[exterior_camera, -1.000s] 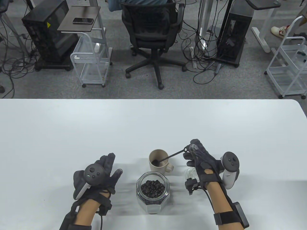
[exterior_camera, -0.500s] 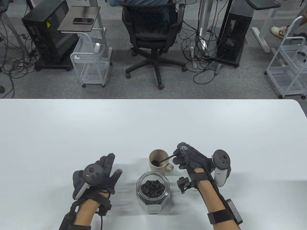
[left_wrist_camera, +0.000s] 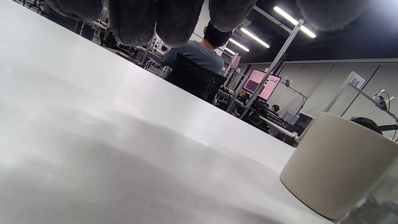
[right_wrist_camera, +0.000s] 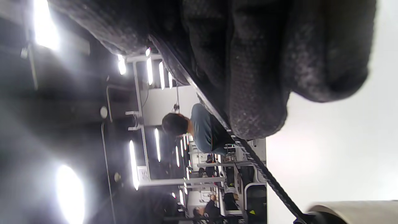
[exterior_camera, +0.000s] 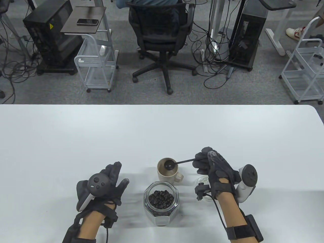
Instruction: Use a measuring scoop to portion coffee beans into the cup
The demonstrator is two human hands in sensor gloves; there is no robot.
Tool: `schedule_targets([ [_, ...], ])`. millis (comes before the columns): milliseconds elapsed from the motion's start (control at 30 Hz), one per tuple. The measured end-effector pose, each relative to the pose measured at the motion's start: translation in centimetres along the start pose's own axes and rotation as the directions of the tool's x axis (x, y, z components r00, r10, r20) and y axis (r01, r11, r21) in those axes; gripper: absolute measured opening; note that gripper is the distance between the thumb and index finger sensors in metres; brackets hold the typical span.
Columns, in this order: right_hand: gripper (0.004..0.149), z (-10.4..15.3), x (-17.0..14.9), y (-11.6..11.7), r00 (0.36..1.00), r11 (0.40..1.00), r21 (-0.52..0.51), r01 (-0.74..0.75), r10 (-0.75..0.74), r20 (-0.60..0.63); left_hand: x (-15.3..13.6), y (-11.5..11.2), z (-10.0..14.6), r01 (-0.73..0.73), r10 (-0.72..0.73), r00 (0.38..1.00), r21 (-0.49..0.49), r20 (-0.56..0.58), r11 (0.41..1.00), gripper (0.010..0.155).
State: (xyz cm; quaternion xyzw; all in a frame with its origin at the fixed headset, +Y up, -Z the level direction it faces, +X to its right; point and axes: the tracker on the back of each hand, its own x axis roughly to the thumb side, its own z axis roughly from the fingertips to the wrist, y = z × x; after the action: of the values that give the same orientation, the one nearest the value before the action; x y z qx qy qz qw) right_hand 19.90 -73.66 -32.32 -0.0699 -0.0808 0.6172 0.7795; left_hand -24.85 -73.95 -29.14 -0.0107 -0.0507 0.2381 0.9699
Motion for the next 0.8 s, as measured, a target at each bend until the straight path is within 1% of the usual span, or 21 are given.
schedule_targets([
  [133, 0.05, 0.0, -0.8, -1.5, 0.985, 0.987, -0.036, 0.154, -0.156, -0.074, 0.4, 0.1, 0.2, -0.018, 0.018, 1.0, 0.015, 0.026, 1.0, 0.082],
  [200, 0.05, 0.1, -1.1, -2.3, 0.972, 0.972, -0.07, 0.223, -0.227, -0.067, 0.8, 0.3, 0.4, -0.042, 0.04, 0.997, 0.027, 0.063, 0.999, 0.081],
  [233, 0.05, 0.2, -1.1, -2.5, 0.97, 0.97, -0.078, 0.228, -0.233, -0.067, 1.0, 0.3, 0.5, -0.051, 0.048, 0.996, 0.033, 0.081, 0.998, 0.081],
  [300, 0.049, 0.4, -1.2, -3.0, 0.965, 0.964, -0.091, 0.25, -0.255, -0.059, 1.6, 0.4, 0.7, -0.084, 0.078, 0.988, 0.043, 0.135, 0.996, 0.081],
  [333, 0.049, 0.5, -1.2, -3.2, 0.962, 0.961, -0.094, 0.259, -0.265, -0.061, 2.0, 0.5, 0.8, -0.112, 0.101, 0.978, 0.054, 0.181, 0.992, 0.081],
  [400, 0.049, 0.6, -1.3, -3.6, 0.958, 0.956, -0.107, 0.274, -0.281, -0.058, 2.9, 0.8, 1.2, -0.164, 0.14, 0.954, 0.069, 0.267, 0.984, 0.081],
  [467, 0.049, 0.5, -1.2, -3.8, 0.964, 0.959, -0.12, 0.256, -0.262, -0.044, 3.8, 1.1, 1.5, -0.215, 0.173, 0.921, 0.085, 0.35, 0.973, 0.08],
  [533, 0.05, 0.5, -1.2, -4.0, 0.974, 0.967, -0.127, 0.22, -0.226, -0.031, 4.7, 1.0, 1.9, -0.253, 0.203, 0.887, 0.068, 0.415, 0.965, 0.08],
  [600, 0.05, 0.4, -1.4, -4.1, 0.973, 0.966, -0.131, 0.222, -0.229, -0.038, 5.5, 0.7, 2.1, -0.282, 0.236, 0.858, 0.034, 0.456, 0.959, 0.08],
  [667, 0.05, 0.4, -1.5, -4.2, 0.97, 0.963, -0.134, 0.232, -0.24, -0.045, 6.2, 0.1, 2.2, -0.301, 0.261, 0.838, 0.007, 0.479, 0.954, 0.08],
  [800, 0.05, 0.3, -1.5, -4.3, 0.97, 0.963, -0.138, 0.231, -0.239, -0.046, 7.6, -1.1, 2.6, -0.284, 0.28, 0.82, -0.071, 0.499, 0.956, 0.08],
])
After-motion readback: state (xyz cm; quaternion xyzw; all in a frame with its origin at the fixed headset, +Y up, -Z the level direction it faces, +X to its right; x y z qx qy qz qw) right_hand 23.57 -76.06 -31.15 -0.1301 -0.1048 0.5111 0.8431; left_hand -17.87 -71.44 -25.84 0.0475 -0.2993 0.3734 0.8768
